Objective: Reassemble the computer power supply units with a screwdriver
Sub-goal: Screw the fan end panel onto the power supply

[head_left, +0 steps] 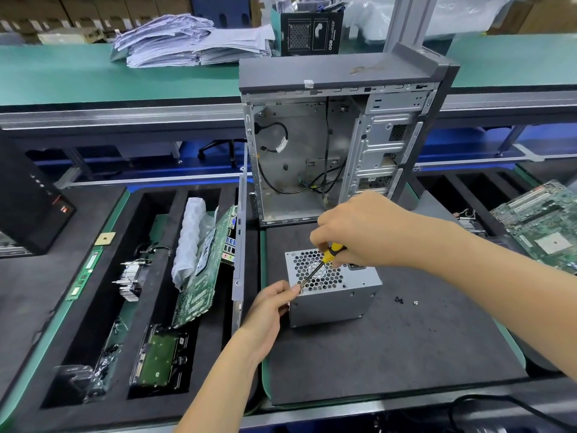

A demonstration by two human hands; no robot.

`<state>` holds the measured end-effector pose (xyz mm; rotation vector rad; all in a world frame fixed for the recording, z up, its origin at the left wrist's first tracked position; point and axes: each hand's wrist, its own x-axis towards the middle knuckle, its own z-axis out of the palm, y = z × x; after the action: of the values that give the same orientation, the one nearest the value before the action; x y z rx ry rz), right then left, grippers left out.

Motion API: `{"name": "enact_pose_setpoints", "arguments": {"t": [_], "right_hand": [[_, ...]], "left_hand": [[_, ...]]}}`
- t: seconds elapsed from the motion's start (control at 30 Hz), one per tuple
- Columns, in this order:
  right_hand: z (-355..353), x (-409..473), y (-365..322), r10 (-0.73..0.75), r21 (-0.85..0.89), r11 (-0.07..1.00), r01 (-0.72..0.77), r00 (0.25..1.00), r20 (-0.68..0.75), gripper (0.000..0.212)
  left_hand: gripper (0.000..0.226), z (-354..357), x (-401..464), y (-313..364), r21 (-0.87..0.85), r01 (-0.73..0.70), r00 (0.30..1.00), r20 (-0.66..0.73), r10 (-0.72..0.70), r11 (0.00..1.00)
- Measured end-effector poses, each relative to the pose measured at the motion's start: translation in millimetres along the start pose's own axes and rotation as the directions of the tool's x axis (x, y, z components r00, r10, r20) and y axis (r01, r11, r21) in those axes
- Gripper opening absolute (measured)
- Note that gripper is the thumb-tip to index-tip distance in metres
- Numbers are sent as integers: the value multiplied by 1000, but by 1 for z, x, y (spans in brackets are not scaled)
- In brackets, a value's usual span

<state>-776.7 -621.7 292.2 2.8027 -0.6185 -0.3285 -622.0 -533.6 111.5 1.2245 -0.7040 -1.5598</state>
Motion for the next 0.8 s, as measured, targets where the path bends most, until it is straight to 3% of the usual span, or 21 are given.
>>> {"name": "enact_pose_setpoints", "arguments": {"t": [0.3,0.43,0.57,0.7,0.8], "right_hand": [[-1,2,0,-10,-18,1000,10,1000,22,20],[-1,2,1,-5,-10,1000,5,1000,17,21],[-2,5,1,5,1,1000,-5,1000,10,21],[-5,8,-2,7,-3,1000,-7,1000,22,21],[-11,10,-7,40,-101,994,-35,998,47,28]], "left_hand": [[12,0,-1,2,-23,3,1000,10,-3,1000],[26,2,-2,4,-18,1,1000,14,-1,1000],[11,1,-2,4,-4,3,1000,9,-3,1000],[13,0,-3,4,33,-1,1000,12,1,999],[13,1,-3,5,49,-8,1000,8,8,999]]}}
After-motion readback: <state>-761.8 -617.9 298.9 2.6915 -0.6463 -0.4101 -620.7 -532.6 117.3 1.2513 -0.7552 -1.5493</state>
